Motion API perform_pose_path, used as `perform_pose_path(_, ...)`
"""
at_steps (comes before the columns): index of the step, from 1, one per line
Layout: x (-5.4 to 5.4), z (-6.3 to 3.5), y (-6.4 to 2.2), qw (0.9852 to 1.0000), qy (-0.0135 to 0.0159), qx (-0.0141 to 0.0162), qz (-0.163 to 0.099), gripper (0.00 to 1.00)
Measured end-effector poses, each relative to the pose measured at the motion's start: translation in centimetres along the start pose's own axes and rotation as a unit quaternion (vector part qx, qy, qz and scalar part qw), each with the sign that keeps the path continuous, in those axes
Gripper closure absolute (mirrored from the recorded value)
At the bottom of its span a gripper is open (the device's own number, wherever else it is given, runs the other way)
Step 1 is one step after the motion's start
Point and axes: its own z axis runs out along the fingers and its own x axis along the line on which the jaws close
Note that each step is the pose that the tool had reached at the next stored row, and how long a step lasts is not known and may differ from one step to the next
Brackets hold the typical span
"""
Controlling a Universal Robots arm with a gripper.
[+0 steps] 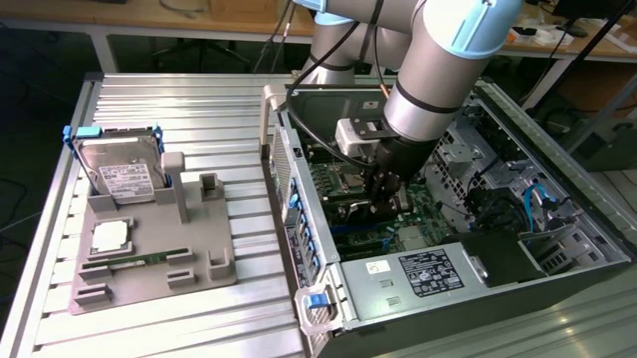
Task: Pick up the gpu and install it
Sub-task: 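Insert the gpu into the slot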
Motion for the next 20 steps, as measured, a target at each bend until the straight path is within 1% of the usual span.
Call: perform_pose_path(20,0.0,0.0,0.0,1.0,0.0,0.0,0.0,0.73)
